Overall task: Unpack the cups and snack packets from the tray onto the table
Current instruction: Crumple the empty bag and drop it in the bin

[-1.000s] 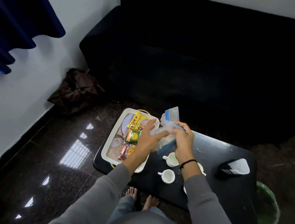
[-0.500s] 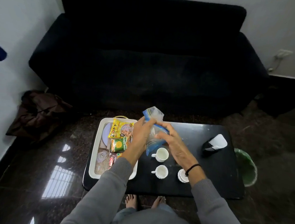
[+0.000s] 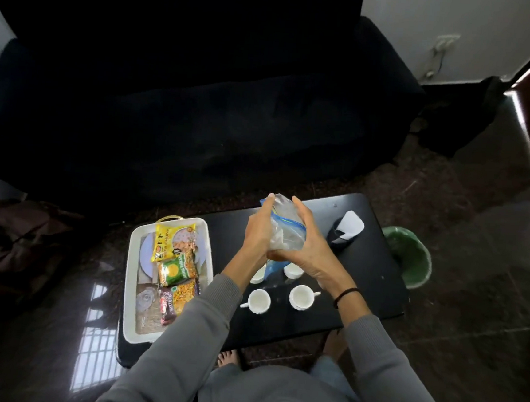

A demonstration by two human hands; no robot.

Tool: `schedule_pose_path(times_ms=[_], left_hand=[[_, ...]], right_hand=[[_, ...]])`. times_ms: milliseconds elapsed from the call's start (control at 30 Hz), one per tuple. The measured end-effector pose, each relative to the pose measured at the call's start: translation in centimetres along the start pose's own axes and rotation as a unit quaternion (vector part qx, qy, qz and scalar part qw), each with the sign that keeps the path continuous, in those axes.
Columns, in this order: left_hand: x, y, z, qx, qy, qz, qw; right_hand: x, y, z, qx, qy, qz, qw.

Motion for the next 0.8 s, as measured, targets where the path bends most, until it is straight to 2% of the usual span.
schedule_pose_path(times_ms=[67, 300, 467, 700, 800], left_hand=[[-2.2, 0.7, 0.0, -0.004, 0.047, -0.012, 0.999], [-11.9, 2.5, 1.4, -0.062, 0.083, -0.014, 0.995], [-19.9, 5.3, 2.1, -0.076, 0.135, 0.005, 0.988], [-29.9, 11.1, 8.4, 0.029, 0.1, 0.055, 0.993], [-32.3, 13.0, 10.8, 0.032, 0.163, 0.078, 0.983]], right_hand=[[2.6, -0.5, -0.5, 0.007, -0.004, -0.013, 1.0], [13.7, -2.7, -2.9, 0.025, -0.015, -0.062, 0.998], [21.4, -4.5, -5.9, 0.031, 0.033, -0.12, 0.992], [31.1, -7.7, -14.8, -0.074, 0.196, -0.221, 0.953], [34.3, -9.4, -18.8, -0.126, 0.193, -0.257, 0.939]])
Point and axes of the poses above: each hand's wrist, its own y-axis towards the middle knuckle, its own x-axis out of the back of the hand, z = x × y, the point moved 9 cm from there along y, towards the middle knuckle, and after that the axes turned 15 degrees about z, right-handed, at the moved point
